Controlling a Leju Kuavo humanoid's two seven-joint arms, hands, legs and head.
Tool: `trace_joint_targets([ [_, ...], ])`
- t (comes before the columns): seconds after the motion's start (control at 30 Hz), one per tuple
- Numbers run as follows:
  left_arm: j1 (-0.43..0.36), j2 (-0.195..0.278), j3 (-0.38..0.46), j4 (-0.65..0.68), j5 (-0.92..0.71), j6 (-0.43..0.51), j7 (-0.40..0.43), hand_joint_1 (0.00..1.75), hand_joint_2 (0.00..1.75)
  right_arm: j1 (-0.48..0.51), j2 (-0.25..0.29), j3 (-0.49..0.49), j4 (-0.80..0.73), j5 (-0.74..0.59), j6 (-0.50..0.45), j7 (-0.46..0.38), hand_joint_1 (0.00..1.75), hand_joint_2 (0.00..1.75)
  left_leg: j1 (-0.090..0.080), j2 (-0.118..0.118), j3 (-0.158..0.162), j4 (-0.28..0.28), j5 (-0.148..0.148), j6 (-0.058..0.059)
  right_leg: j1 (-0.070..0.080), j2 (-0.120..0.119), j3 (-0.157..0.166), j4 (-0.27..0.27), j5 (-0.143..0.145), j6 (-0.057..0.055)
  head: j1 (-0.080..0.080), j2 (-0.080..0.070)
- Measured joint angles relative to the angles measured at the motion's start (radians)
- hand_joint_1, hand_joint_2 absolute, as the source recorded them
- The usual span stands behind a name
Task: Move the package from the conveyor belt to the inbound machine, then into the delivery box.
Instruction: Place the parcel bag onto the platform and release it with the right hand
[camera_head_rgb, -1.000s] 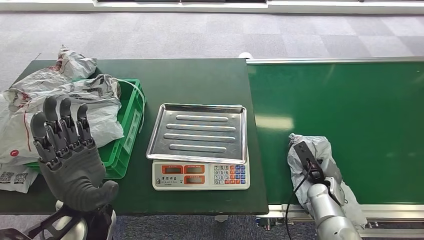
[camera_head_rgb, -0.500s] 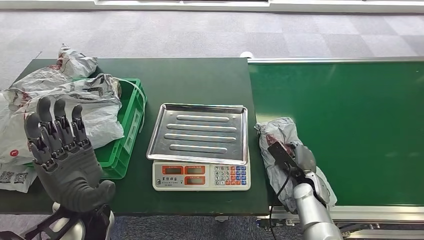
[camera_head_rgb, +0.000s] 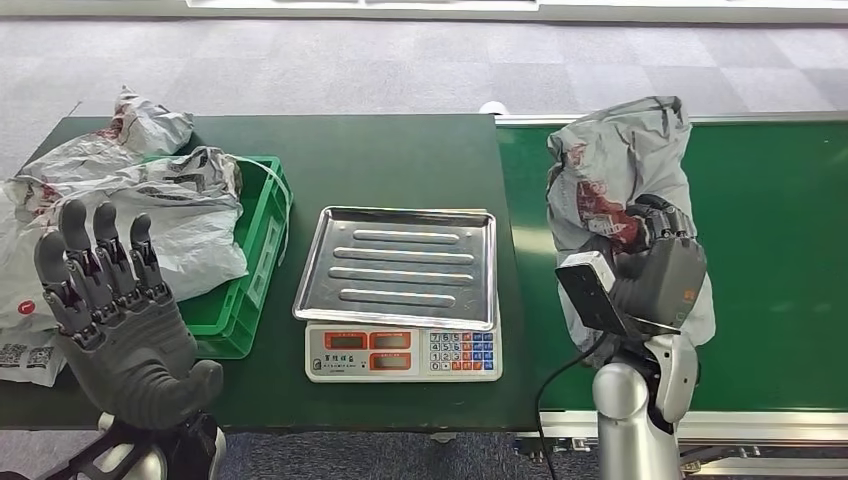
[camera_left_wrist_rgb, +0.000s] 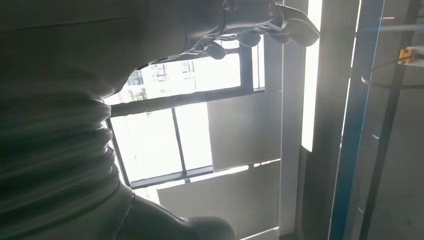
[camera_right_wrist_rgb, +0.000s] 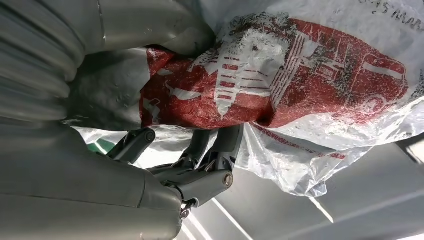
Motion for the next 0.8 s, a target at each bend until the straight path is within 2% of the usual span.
trace_joint_targets([
  [0.17,-0.003,0.002,-0.012,0.003,0.003,0.008,0.0,0.0,1.75,0.002,0.007,0.053,-0.064,-0.021,-0.001,-0.003,1.75,1.75,0.0,0.001,0.0,0.0,0.0,0.0,0.0,0.0,0.0,0.0,0.0,0.0,0.0,0.0],
  [0.27,-0.017,0.005,-0.03,0.01,0.012,0.007,0.0,0.0,1.75,-0.043,0.008,0.142,-0.032,-0.037,0.044,-0.01,1.75,1.75,0.0,0.002,0.0,0.0,0.0,0.0,0.001,0.001,0.0,0.0,0.001,-0.001,0.0,0.0],
  [0.37,-0.043,0.004,-0.054,0.02,0.019,-0.001,0.0,0.0,1.75,-0.136,0.018,0.265,0.075,-0.037,0.066,-0.001,1.75,1.75,0.0,0.004,0.0,0.0,0.002,-0.002,0.002,0.002,0.0,0.0,0.002,-0.003,0.0,0.0],
  [0.47,-0.062,0.003,-0.072,0.031,0.018,-0.003,0.0,0.0,1.75,-0.218,0.036,0.364,0.192,-0.041,0.049,0.011,1.75,1.75,0.001,0.003,0.001,0.0,0.003,-0.003,0.002,0.002,0.0,0.0,0.002,-0.003,0.0,0.0],
  [0.8,-0.086,0.003,-0.093,0.048,0.021,-0.001,0.0,0.0,1.75,-0.37,0.076,0.546,0.473,-0.086,0.053,0.048,1.75,1.75,0.001,0.002,0.0,0.0,0.003,-0.003,0.002,0.002,-0.002,0.001,0.002,-0.003,0.0,0.0],
])
